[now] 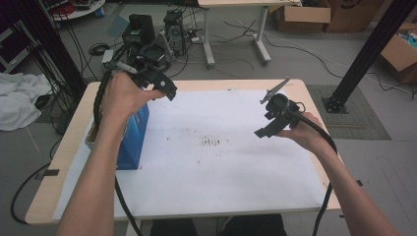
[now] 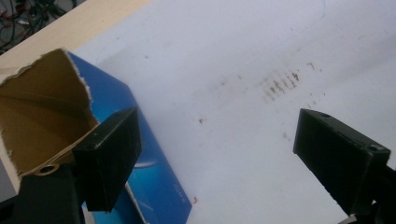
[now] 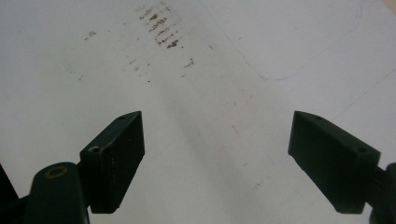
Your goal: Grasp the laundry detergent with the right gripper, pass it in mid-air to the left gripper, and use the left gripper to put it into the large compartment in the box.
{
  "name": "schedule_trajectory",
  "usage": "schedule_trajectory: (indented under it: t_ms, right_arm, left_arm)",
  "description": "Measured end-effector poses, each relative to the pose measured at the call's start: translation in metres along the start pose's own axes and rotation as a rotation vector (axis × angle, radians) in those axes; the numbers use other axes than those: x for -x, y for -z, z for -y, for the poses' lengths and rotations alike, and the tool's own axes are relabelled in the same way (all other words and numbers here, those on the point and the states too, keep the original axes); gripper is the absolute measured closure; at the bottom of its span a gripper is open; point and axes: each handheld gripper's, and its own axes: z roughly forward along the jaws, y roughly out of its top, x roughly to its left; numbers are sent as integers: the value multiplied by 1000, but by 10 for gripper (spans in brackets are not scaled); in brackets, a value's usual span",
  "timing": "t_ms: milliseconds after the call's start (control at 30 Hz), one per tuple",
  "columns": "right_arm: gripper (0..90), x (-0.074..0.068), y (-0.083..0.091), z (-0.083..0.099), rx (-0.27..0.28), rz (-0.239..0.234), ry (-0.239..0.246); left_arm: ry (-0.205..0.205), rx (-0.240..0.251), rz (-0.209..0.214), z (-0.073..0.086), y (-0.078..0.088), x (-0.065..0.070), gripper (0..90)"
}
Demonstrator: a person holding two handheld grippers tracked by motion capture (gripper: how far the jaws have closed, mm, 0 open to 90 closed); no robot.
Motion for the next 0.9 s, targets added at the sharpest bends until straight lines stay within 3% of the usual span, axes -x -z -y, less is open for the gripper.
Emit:
schedule_trajectory:
  t_ms: [133,367,600,900]
  right_arm:
    - [173,1,-3,0,-13,1,-7]
    - [169,-1,-1,0,-30,8,-15]
    - [162,1,7,3,-40,14,-31]
    - [160,2,5,7,-51,10,-37]
  left_arm:
    - [-28,-14,26,-3,-10,11,159]
    - [-107,-79,72,-4,-39,28,160]
    - [-174,-150,92,-8,-56,40,159]
    - [-180,-205,99,-5,-84,45,159]
